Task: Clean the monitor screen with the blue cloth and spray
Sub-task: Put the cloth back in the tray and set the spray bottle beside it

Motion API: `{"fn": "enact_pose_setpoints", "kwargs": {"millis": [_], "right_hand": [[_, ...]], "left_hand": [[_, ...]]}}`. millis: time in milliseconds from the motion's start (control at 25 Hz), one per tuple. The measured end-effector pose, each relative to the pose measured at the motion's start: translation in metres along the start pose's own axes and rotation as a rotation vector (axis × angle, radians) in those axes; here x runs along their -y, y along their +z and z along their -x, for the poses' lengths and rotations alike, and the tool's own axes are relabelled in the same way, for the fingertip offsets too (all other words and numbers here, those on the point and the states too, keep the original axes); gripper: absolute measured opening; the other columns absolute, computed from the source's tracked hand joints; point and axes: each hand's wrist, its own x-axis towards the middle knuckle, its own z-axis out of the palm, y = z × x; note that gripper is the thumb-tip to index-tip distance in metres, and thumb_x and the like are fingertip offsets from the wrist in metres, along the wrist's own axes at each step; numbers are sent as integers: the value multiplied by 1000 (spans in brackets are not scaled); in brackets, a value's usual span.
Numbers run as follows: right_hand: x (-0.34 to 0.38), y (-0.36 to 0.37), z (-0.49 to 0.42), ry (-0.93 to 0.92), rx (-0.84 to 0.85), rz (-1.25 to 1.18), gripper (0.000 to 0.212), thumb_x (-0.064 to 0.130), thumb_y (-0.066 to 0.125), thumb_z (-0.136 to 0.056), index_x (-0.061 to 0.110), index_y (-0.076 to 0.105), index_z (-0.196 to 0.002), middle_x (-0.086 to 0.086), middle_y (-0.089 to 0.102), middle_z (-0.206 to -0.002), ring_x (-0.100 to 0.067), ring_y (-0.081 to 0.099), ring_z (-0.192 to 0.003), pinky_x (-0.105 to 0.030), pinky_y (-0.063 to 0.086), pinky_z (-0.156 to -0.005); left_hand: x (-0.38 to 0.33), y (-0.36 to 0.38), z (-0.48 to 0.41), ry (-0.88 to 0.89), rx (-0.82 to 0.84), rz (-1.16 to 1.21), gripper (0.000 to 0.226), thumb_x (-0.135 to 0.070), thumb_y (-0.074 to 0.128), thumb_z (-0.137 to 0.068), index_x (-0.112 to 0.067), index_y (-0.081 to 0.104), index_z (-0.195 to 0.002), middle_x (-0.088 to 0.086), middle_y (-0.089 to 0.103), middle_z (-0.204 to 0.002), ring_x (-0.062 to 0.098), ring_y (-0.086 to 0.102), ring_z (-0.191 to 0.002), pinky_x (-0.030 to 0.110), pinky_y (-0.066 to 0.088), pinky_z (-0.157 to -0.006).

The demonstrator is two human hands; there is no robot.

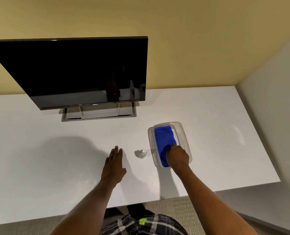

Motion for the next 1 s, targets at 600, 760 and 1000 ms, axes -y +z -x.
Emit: {"fn": "enact_pose_setpoints", "kwargs": {"millis": [600, 760, 1000], "right_hand": [[6, 9, 43, -198, -124, -112, 19, 24, 53, -107, 11, 63, -117, -7, 72, -111, -21, 69, -102, -30, 57, -91], [22, -2, 47, -402, -214, -339, 35, 5, 59, -97, 9, 62, -132, -8, 65, -127, -25, 65, -112, -36, 56, -95], [43, 18, 48, -524, -89, -490, 63, 15, 75, -91, 17, 49, -148, -2, 55, -144, -20, 59, -126, -26, 51, -97]], "left_hand": [[0, -2, 0, 0, 6, -10, 93, -29, 61, -101, -17, -3, -168, 3, -18, -175, 20, -11, -164, 38, 13, -133], [-1, -3, 1, -11, 12, -5, 93, -28, 61, -101, -17, -3, -168, 2, -18, -175, 20, -11, -164, 39, 12, -133], [-4, -7, 4, -6, 14, -2, 90, -27, 59, -102, -16, -1, -168, 3, -16, -175, 21, -10, -164, 40, 12, -133]]}}
